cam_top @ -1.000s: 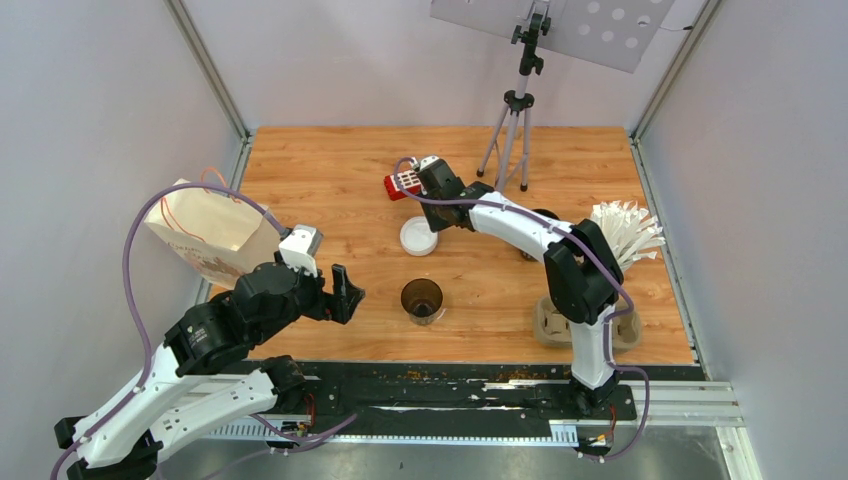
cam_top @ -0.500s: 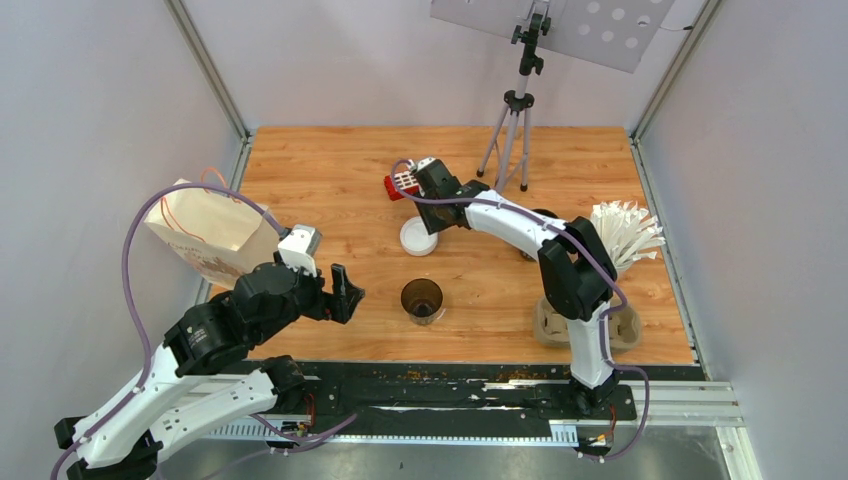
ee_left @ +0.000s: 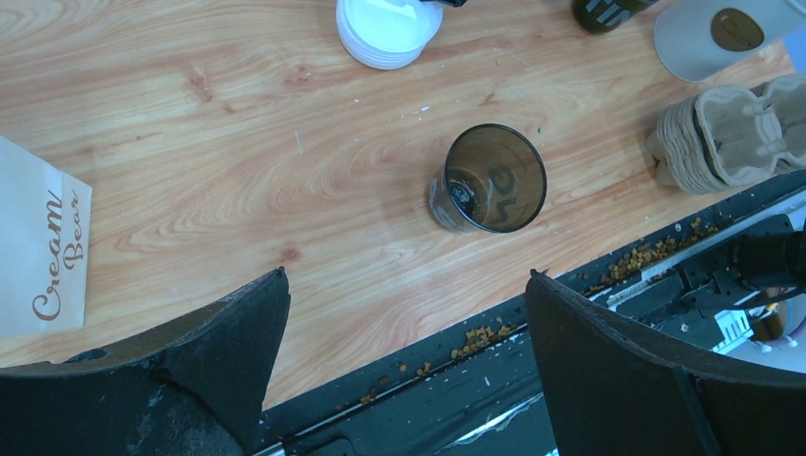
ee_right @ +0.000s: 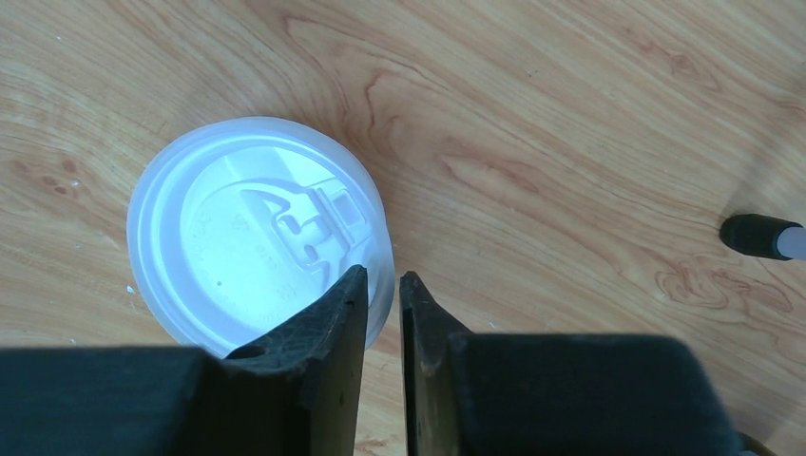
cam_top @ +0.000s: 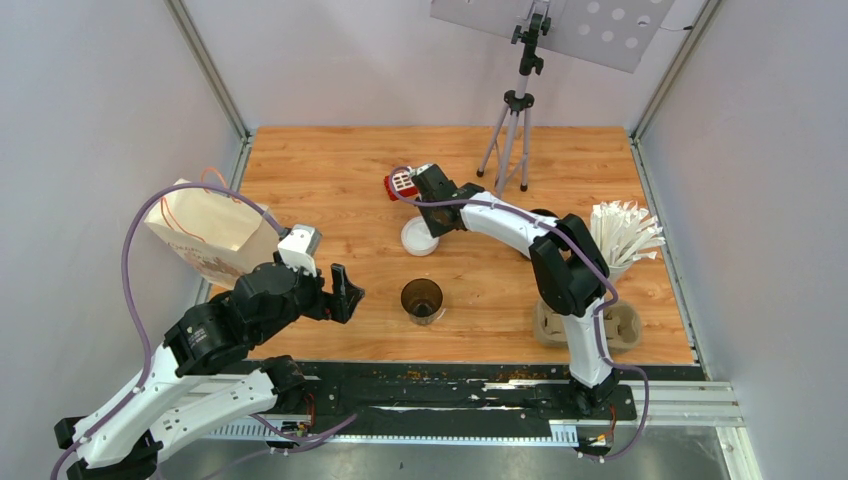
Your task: Pack the takeout coffee
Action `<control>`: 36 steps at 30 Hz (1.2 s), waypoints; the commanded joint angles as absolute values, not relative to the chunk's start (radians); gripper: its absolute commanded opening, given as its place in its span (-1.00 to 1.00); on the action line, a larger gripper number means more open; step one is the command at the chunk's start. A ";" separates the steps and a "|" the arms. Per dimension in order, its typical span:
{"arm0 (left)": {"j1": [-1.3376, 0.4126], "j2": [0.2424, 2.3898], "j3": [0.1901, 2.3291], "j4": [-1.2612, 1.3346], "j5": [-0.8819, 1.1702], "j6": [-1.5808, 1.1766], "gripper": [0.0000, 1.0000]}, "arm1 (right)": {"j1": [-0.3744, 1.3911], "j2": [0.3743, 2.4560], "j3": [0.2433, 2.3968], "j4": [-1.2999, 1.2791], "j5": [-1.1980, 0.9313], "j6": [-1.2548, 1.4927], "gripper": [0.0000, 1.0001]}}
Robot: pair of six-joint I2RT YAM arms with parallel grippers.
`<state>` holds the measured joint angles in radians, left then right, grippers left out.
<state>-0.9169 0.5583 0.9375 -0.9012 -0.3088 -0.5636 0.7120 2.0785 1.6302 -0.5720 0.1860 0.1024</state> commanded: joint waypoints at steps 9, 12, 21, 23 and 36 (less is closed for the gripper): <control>-0.922 0.555 0.949 -0.887 -0.321 -0.574 1.00 | 0.710 2.031 1.692 -0.568 0.208 0.089 -0.89; -0.922 0.558 0.951 -0.887 -0.326 -0.575 1.00 | 0.709 2.019 1.704 -0.577 0.200 0.088 -0.89; -0.922 0.599 0.967 -0.893 -0.337 -0.572 1.00 | 0.709 1.988 1.720 -0.599 0.193 0.079 -0.90; -0.922 0.608 0.971 -0.899 -0.350 -0.576 1.00 | 0.710 1.979 1.721 -0.605 0.191 0.078 -0.90; -0.922 0.724 1.048 -0.948 -0.450 -0.689 0.98 | 0.709 1.828 1.701 -0.654 0.088 0.091 -0.91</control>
<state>-0.9169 0.6819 0.9928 -0.9649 -0.4160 -0.6392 0.7116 1.9377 1.6772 -0.6464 0.1524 0.0841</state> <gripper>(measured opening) 0.997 0.054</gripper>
